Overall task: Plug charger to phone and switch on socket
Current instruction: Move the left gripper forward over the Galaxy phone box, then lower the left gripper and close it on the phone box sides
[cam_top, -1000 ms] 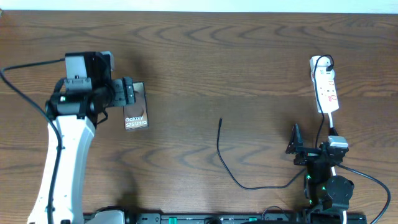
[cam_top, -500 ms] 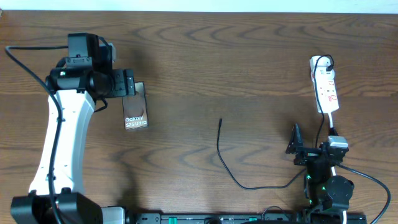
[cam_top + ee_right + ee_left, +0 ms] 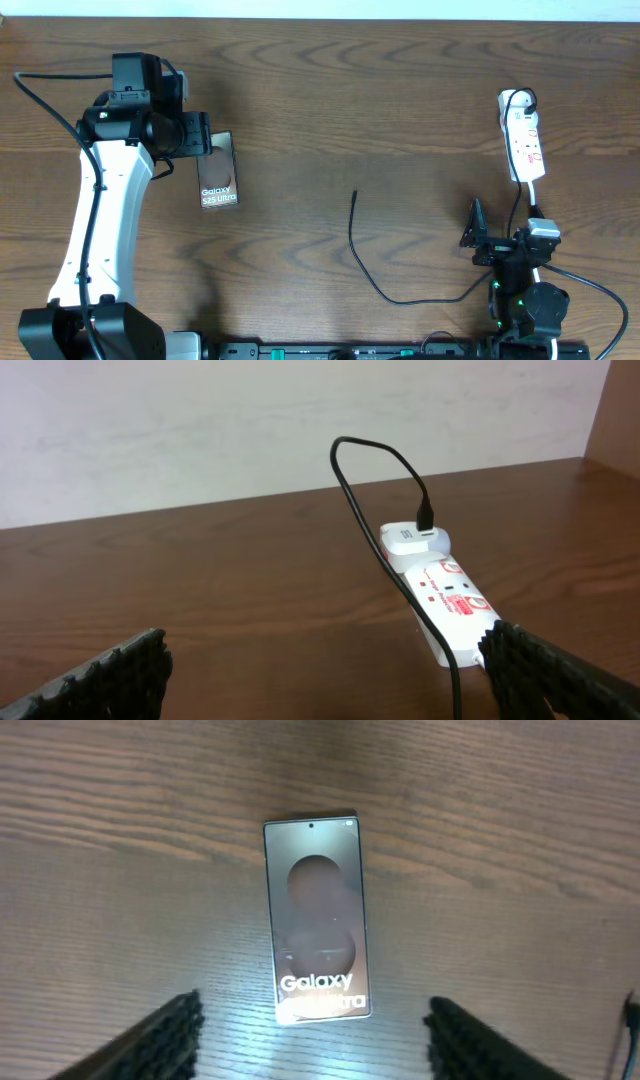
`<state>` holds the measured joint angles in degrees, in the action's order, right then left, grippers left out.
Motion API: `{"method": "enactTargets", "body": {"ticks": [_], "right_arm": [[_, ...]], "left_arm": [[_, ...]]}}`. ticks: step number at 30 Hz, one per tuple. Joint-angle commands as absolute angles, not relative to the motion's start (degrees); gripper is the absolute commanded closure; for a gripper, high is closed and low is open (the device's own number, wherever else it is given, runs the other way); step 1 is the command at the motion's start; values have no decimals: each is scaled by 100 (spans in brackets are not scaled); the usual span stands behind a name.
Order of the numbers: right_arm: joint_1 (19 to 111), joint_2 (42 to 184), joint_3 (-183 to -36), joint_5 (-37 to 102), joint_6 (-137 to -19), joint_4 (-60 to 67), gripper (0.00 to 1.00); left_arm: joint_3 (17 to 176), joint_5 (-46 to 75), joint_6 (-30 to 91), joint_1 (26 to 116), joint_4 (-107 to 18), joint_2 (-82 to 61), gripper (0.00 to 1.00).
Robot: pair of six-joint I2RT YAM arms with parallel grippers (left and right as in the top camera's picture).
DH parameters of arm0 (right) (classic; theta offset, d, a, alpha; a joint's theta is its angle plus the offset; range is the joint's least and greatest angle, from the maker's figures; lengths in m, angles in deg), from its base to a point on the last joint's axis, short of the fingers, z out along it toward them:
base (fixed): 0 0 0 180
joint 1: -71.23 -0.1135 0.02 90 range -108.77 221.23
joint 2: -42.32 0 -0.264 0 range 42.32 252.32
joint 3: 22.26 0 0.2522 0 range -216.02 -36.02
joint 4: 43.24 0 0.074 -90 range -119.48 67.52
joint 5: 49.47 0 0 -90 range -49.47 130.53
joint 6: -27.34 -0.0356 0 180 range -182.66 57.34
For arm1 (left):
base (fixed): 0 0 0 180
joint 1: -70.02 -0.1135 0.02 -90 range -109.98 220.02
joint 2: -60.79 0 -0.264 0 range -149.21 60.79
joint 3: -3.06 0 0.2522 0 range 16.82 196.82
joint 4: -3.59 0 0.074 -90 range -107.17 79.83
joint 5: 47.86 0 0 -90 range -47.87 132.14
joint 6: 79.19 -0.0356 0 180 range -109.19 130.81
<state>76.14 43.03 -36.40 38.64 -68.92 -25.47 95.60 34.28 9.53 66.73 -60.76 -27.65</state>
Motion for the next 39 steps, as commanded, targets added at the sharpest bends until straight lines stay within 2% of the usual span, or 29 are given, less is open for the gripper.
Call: {"method": "enactTargets", "body": {"ticks": [1,12,25,39], "right_arm": [[7570,4271,-3634,3890,-6815,-2519,1],[7570,4271,-3634,3890,-6815,-2519,1],[7570,4271,-3634,3890,-6815,-2519,1],[7570,4271,-3634,3890,-6813,-2519,1]], "left_arm": [[9678,3371,936,6644,-6091,-2752,2],[9696,3362,931,6662,-6140,-2875,2],[11228,3384,1135,6660,-7239,-4831,2],[11263,3380,1259,6740,-7431,-5395,2]]}}
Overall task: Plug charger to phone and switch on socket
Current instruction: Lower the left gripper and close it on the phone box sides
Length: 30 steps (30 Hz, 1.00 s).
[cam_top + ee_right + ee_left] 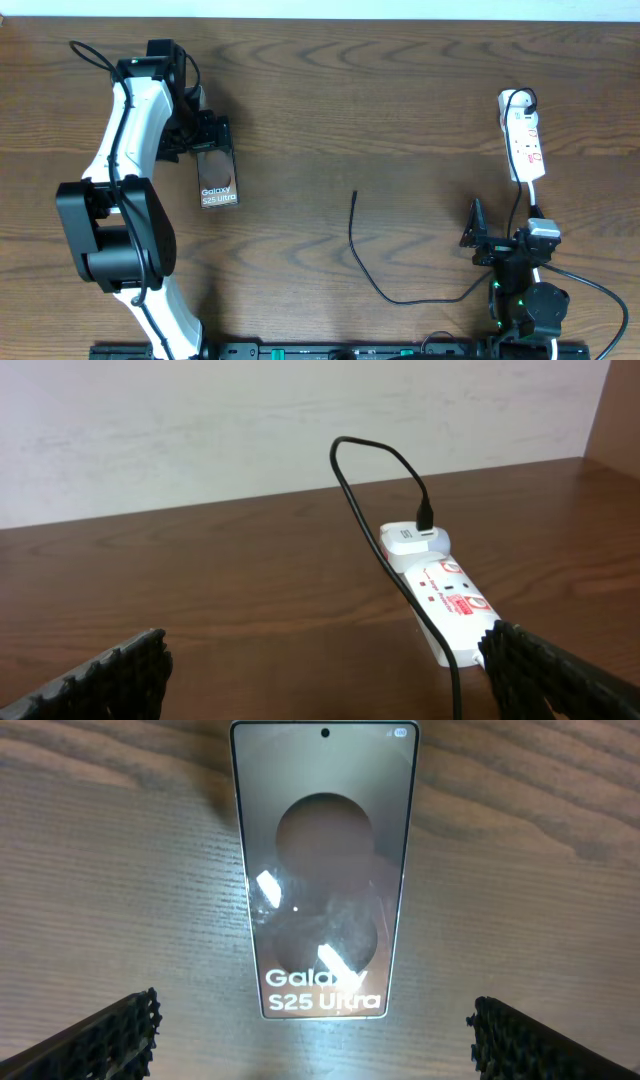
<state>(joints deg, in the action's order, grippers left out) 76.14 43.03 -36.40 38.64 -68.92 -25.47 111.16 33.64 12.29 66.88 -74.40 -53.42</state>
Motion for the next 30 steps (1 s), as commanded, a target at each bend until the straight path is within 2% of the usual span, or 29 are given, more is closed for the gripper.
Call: {"method": "enactTargets", "body": {"ticks": [1,9,30], "right_arm": [[7570,4271,-3634,3890,-6815,-2519,1],[7570,4271,-3634,3890,-6815,-2519,1],[7570,4271,-3634,3890,-6813,-2519,1]], "left_arm": [[11263,3384,1257,6771,-7420,-5399,2],[11162,3878,1292,6990,-7394,-5399,2],[10520,3423,1233,6944,-6957,-5399,2]]}}
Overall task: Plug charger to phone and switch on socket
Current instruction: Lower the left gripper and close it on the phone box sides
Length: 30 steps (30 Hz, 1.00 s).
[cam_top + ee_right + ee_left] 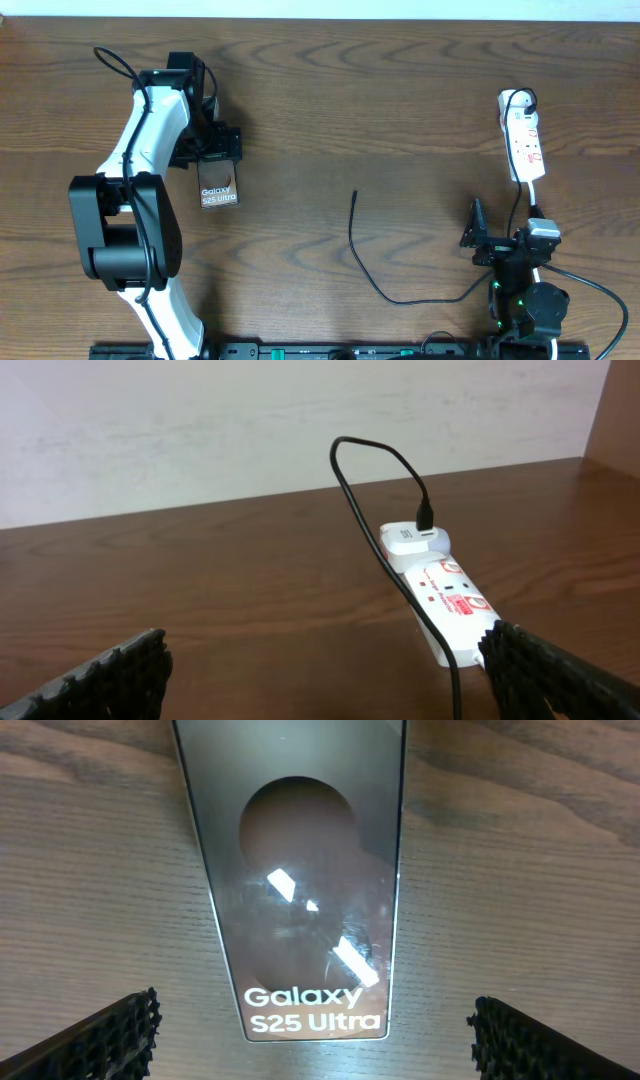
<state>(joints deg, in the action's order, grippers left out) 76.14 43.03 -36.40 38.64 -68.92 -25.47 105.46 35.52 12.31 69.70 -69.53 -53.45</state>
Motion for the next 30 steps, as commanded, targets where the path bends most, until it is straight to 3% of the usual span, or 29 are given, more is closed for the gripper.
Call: {"method": "enactTargets", "body": {"ticks": [1,30], "right_arm": [[7570,4271,-3634,3890,-6813,-2519,1],[7570,4271,-3634,3890,-6815,-2519,1]], "left_arm": [[10515,3423,1233,6946,-6957,-5401,2],[9788,3889,1519,6946,-6122,-5432,2]]}}
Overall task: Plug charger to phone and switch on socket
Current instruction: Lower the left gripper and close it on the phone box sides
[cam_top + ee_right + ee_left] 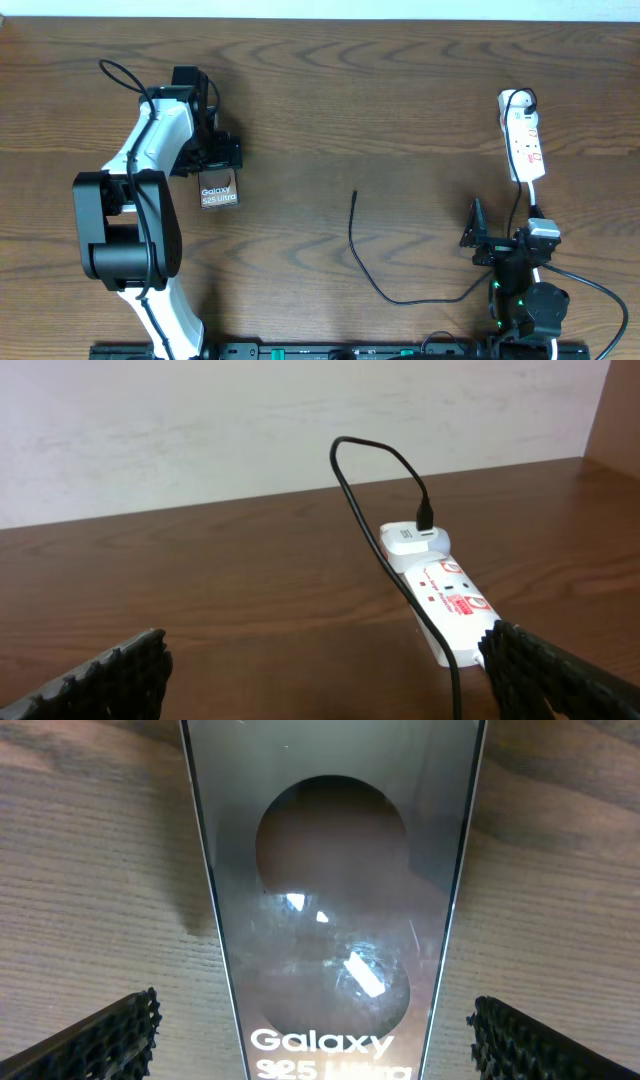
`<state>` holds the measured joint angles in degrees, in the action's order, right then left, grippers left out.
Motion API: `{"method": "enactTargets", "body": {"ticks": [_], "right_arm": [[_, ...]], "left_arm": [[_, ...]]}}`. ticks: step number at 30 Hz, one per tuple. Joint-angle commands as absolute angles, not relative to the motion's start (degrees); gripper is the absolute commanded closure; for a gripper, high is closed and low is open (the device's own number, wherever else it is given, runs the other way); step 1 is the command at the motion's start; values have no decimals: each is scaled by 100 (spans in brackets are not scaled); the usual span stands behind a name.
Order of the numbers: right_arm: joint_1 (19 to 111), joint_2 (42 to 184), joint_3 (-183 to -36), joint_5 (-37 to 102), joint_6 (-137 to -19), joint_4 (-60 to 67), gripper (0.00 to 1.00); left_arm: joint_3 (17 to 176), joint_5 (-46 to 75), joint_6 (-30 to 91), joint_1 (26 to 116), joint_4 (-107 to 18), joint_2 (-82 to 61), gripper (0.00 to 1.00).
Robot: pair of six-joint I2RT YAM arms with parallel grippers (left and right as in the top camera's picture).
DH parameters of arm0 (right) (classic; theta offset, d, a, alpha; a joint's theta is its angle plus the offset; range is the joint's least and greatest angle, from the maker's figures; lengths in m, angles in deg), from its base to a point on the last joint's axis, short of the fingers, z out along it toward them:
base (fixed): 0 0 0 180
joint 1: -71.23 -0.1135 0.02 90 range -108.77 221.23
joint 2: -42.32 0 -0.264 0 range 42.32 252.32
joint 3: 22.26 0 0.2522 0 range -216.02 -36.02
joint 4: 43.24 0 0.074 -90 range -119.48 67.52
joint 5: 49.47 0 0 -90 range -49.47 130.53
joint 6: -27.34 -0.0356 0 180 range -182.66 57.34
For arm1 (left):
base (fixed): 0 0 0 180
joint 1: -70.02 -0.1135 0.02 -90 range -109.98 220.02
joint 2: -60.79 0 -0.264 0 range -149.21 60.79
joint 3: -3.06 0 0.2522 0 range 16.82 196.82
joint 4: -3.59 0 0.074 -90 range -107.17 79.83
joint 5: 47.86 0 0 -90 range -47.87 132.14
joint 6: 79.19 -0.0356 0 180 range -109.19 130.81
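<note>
A phone [219, 190] lies flat on the table, screen up, reading Galaxy S25 Ultra; in the left wrist view the phone [330, 890] fills the middle. My left gripper [214, 157] hangs low over its far half, open, fingers [110, 1035] spread wider than the phone and apart from its edges. A white socket strip [523, 140] lies at the far right with a charger block plugged in. The black charger cable [365, 260] loops over the table, its free end near the middle. My right gripper [482, 238] rests open near the front right, facing the socket strip [450, 605].
The brown wooden table [400, 120] carries nothing else. A pale wall [250, 420] stands behind the strip in the right wrist view. The cable [385, 550] arches up from the charger block [412, 540] and runs down toward my right gripper.
My left gripper has come lower over the phone, which now looks larger in the left wrist view, its lower edge cut off. The right arm, cable and strip are unchanged.
At first my left gripper hovered open high above the phone from the left. By the following moment the arm had swung round behind the phone and was closer. Since then it has stood nearer at each moment, always open. The right gripper stayed still facing the strip.
</note>
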<state>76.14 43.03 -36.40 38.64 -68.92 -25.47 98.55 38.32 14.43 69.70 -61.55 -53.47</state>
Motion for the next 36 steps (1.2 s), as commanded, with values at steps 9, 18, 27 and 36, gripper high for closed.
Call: {"method": "enactTargets", "body": {"ticks": [9,18,27,36], "right_arm": [[7570,4271,-3634,3890,-6815,-2519,1],[7570,4271,-3634,3890,-6815,-2519,1],[7570,4271,-3634,3890,-6813,-2519,1],[7570,4271,-3634,3890,-6815,-2519,1]], "left_arm": [[9788,3740,1493,6946,-5973,-5454,2],[9788,3657,1495,6946,-5912,-5672,2],[9788,3662,1493,6946,-5847,-5714,2],[9788,3659,1495,6946,-5860,-5904,2]]}}
